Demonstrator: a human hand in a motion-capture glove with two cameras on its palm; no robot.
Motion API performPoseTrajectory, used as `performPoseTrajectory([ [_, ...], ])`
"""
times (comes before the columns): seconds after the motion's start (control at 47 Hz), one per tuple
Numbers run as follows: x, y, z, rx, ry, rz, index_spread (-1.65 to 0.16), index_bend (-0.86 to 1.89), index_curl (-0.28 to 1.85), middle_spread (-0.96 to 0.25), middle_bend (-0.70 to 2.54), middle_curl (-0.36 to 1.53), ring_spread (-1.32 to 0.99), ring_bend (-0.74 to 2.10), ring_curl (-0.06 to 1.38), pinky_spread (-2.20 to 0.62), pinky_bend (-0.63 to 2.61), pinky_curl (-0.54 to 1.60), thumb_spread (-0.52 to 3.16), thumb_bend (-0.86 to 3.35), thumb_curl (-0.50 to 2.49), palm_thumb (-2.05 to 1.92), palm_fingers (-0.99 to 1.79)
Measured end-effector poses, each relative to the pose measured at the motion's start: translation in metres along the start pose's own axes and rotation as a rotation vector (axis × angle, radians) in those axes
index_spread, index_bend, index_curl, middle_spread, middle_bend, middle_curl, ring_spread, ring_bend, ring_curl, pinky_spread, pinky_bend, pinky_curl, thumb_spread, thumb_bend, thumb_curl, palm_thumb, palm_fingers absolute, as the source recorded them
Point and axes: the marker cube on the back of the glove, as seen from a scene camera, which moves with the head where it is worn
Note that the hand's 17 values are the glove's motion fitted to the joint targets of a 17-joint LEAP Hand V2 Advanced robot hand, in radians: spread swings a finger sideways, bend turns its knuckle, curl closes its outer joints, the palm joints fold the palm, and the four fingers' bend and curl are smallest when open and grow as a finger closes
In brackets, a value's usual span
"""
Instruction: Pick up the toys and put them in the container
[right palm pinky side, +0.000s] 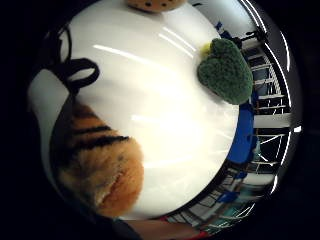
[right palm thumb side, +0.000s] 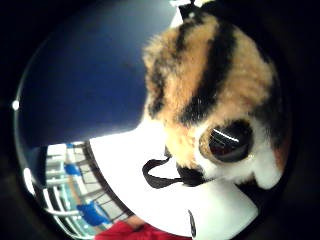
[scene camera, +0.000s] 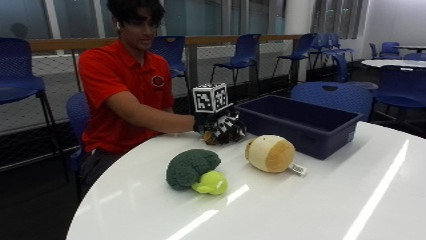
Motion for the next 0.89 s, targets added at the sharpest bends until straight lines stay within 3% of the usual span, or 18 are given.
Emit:
performPoseTrajectory([
  [0.106, 0.0, -0.008, -0.002, 0.046, -0.014, -0.048, -0.43, 0.06, -0.02, -0.35, 0.62, 0.36, -0.41, 1.28, 0.47, -0.38, 1.24, 0.42, 1.22, 0.1, 0.33, 0.27, 0.99],
  [0.256, 0.013, -0.016, -0.01, -0.053, -0.086, -0.095, -0.41, 0.12, 0.0, -0.39, 0.72, 0.43, -0.38, 1.42, 0.55, -0.4, 1.23, 0.46, 1.1, 0.14, 0.43, 0.44, 1.11],
  [0.575, 0.04, -0.054, -0.091, -0.086, -0.085, 0.009, -0.36, 0.2, 0.03, -0.4, 0.86, 0.54, -0.35, 1.47, 0.57, -0.42, 1.19, 0.47, 0.89, 0.1, 0.57, 0.53, 1.16],
  [0.703, 0.018, -0.095, -0.131, -0.04, -0.082, 0.004, -0.36, 0.21, 0.06, -0.4, 0.87, 0.57, -0.35, 1.47, 0.57, -0.42, 1.18, 0.48, 0.83, 0.07, 0.62, 0.54, 1.15],
  [0.894, -0.082, -0.161, -0.174, 0.076, -0.063, -0.152, -0.36, 0.22, 0.09, -0.4, 0.87, 0.61, -0.34, 1.48, 0.57, -0.43, 1.17, 0.49, 0.78, 0.01, 0.67, 0.5, 1.16],
])
